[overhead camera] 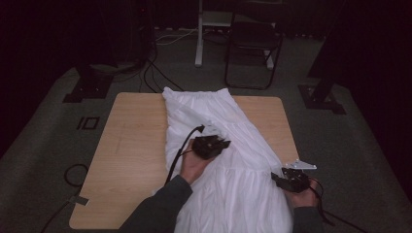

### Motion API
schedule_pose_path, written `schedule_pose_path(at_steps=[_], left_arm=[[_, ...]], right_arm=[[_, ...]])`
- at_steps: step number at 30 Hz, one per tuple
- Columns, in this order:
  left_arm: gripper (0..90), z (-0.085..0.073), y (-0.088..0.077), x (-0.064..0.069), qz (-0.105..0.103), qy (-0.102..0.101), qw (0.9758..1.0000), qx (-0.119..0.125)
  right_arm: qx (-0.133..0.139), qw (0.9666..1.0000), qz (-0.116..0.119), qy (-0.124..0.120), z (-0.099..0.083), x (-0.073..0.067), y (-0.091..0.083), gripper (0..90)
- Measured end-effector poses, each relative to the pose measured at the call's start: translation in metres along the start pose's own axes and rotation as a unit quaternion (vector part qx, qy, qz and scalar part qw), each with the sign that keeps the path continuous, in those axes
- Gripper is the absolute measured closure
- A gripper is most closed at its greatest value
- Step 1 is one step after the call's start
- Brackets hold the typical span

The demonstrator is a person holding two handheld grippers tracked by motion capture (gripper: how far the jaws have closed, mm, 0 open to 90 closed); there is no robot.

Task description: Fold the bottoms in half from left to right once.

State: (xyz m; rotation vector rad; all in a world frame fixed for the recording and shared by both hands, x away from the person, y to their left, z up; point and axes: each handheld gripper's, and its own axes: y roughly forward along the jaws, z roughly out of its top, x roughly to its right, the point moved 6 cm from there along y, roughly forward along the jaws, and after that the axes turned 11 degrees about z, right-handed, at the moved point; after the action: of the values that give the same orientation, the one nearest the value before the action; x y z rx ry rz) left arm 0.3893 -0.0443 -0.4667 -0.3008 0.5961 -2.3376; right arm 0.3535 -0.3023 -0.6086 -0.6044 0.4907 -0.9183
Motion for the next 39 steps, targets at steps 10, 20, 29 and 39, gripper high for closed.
schedule_pose_path(at_steps=[10, 20, 29, 39], left_arm=[[58.7, -0.024, 0.044, 0.033, -0.041, 0.018, 0.9969, -0.064], [50.9, -0.049, -0.047, -0.043, 0.062, 0.0, 0.9975, -0.034], [50.1, -0.132, -0.097, -0.1, 0.13, -0.06, 0.9864, -0.081], [50.1, -0.149, -0.086, -0.098, 0.131, -0.061, 0.9848, -0.096]], right_arm=[[0.016, 0.9998, -0.01, -0.002, 0.01, -0.007, -0.005, 44.5], [0.06, 0.9966, 0.032, -0.047, 0.069, -0.051, 0.0, 45.0], [0.037, 0.9956, 0.072, -0.047, 0.11, -0.067, 0.047, 45.7], [0.097, 0.9916, 0.058, -0.064, 0.125, -0.059, 0.012, 87.8]])
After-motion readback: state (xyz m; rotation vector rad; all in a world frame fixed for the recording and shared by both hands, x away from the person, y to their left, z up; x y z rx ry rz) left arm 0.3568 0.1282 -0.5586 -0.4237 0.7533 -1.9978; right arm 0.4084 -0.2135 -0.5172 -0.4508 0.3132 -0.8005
